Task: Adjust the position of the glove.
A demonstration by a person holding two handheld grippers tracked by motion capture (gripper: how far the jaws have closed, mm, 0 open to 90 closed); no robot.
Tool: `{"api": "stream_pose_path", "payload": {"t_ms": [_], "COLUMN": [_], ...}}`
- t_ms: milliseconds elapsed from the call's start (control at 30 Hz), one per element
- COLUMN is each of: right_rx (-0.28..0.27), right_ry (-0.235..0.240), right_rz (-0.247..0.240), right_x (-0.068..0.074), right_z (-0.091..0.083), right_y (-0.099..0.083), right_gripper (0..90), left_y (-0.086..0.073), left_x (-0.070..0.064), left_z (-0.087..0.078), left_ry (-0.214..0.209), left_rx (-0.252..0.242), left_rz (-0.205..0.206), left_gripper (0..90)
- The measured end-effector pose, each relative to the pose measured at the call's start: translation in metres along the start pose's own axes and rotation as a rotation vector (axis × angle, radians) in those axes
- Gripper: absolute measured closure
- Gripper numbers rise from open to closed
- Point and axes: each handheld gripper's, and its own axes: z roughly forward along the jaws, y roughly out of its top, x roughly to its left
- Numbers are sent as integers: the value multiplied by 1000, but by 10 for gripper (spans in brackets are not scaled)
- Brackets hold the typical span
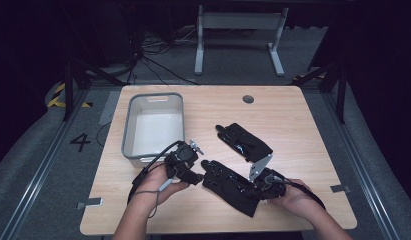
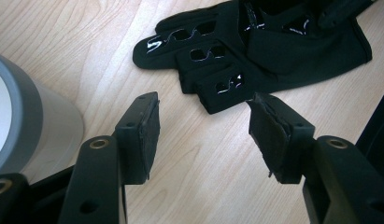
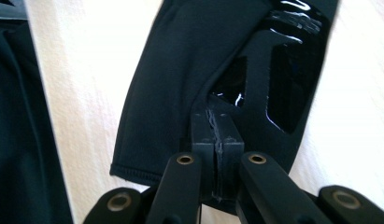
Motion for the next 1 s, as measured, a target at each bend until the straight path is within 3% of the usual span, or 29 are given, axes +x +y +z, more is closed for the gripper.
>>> {"api": "stream_pose_path", "payload": {"t_ms": [267, 333, 433, 533, 667, 767, 900, 1000], "right_rx": [-8, -16, -21, -37, -45, -53, -59, -71], "right_ry": [-24, -37, -41, -55, -72, -90, -108, -120], "right_rz": [55, 77, 88, 128, 144, 154, 176, 201], "right_x": [-14, -19, -22, -28, -30, -34, -37, -39], "right_z": [-7, -8, -9, -10, -11, -12, -13, -14], "right_y": [-10, -12, -14, -17, -18, -20, -21, -23], "right_gripper": [886, 887, 887, 887, 888, 887, 887, 888], "left_y": [0, -1, -1, -3, -2, -2, -1, 1], "left_x": [0, 2, 3, 5, 5, 5, 5, 1], "left_z": [2, 0, -1, -3, -1, 3, 6, 8], "left_ry": [-1, 20, 6, -23, -16, -48, -69, -62], "left_rx": [13, -1, -2, 5, 28, 58, 57, 67], "left_rz": [-4, 6, 14, 13, 1, -26, -29, 11], "left_gripper": [438, 417, 435, 453, 448, 506, 525, 669]}}
